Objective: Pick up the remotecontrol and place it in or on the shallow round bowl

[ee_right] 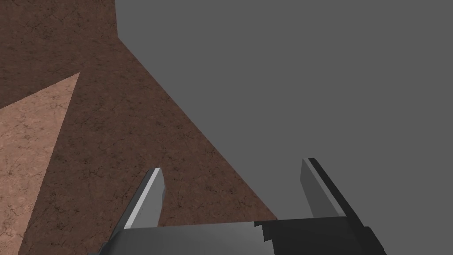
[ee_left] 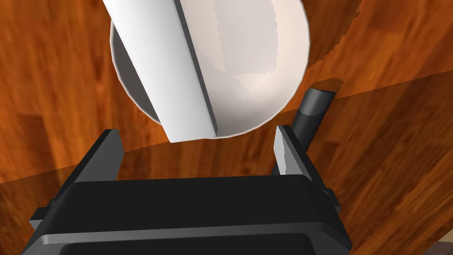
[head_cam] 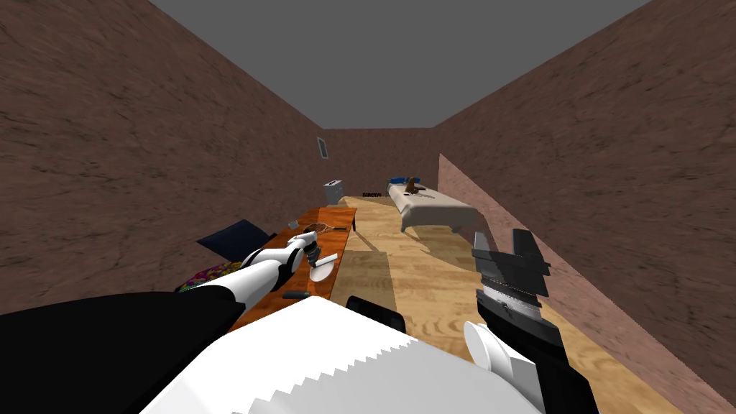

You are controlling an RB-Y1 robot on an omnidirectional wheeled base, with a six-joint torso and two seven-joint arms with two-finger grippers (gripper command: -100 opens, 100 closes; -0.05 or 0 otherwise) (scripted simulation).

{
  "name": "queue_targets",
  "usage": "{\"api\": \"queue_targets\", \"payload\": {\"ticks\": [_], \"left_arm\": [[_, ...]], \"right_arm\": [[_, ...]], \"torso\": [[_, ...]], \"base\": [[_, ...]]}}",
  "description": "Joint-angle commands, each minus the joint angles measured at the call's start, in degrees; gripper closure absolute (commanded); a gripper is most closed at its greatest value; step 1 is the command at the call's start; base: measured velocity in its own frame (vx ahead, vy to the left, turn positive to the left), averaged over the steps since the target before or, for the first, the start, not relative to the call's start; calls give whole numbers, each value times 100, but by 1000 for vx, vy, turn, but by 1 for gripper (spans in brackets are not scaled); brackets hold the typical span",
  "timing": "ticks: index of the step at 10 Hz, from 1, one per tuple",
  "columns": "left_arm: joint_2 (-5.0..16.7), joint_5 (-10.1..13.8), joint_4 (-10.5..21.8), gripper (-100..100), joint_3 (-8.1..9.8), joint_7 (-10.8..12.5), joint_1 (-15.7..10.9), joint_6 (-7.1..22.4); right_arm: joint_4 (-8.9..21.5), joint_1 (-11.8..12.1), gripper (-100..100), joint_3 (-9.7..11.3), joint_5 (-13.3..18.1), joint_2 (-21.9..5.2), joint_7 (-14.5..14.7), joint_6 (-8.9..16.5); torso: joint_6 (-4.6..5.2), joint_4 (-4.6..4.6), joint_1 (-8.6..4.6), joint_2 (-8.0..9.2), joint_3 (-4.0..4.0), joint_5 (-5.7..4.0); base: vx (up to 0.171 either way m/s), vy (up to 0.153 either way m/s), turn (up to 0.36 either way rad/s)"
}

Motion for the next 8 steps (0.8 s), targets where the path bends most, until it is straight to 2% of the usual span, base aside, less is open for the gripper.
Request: {"api": "queue_targets", "payload": {"ticks": [1, 2, 3, 8], "left_arm": [[23, -186, 286, -100, 34, -65, -286, -159], [75, -118, 414, -100, 22, -86, -299, -174], [85, -129, 462, 0, 23, -110, -330, -216], [84, -128, 457, 0, 23, -108, -326, -212]], "right_arm": [[0, 0, 0, 0, 0, 0, 0, 0], [0, 1, 0, 0, 0, 0, 0, 0], [0, 2, 0, 0, 0, 0, 0, 0], [-1, 2, 0, 0, 0, 0, 0, -1]], "torso": [[0, 0, 0, 0, 0, 0], [-1, -6, -6, -31, -17, -1], [-2, -12, -11, -51, -30, -1], [-1, -17, -13, -69, -41, -1]], "base": [[-66, 22, 9], [-17, 3, 3], [-7, 1, 0], [0, 0, 0]]}}
